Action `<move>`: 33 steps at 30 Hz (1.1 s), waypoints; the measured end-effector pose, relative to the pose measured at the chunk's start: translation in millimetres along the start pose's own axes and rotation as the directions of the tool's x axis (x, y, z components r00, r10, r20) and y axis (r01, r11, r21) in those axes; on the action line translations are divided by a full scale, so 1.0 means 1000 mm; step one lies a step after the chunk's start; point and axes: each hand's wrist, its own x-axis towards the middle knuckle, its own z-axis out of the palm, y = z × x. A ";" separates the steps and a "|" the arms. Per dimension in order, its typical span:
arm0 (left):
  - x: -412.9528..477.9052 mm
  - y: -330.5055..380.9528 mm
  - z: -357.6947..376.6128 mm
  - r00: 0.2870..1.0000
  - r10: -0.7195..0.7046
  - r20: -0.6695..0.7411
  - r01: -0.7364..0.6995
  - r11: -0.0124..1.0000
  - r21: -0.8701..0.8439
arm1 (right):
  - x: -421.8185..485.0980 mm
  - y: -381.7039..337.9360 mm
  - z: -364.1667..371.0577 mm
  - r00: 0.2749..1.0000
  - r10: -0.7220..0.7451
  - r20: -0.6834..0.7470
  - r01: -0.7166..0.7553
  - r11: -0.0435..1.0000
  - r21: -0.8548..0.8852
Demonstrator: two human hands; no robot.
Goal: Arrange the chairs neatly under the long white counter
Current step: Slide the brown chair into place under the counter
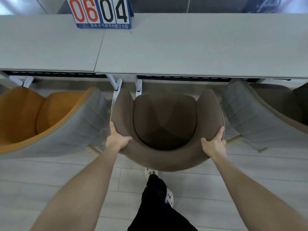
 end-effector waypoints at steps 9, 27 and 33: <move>0.001 -0.003 0.005 1.000 -0.012 0.009 0.012 0.999 -0.033 | -0.001 -0.004 0.000 1.000 0.015 -0.016 -0.015 1.000 -0.014; 0.002 -0.022 -0.005 0.999 0.029 0.016 -0.029 0.999 -0.024 | -0.026 0.003 0.009 0.999 0.032 -0.010 -0.032 0.999 0.013; 0.004 -0.038 -0.009 1.000 -0.004 0.026 0.005 0.999 -0.054 | -0.032 -0.001 0.016 1.000 -0.002 -0.001 0.002 1.000 0.028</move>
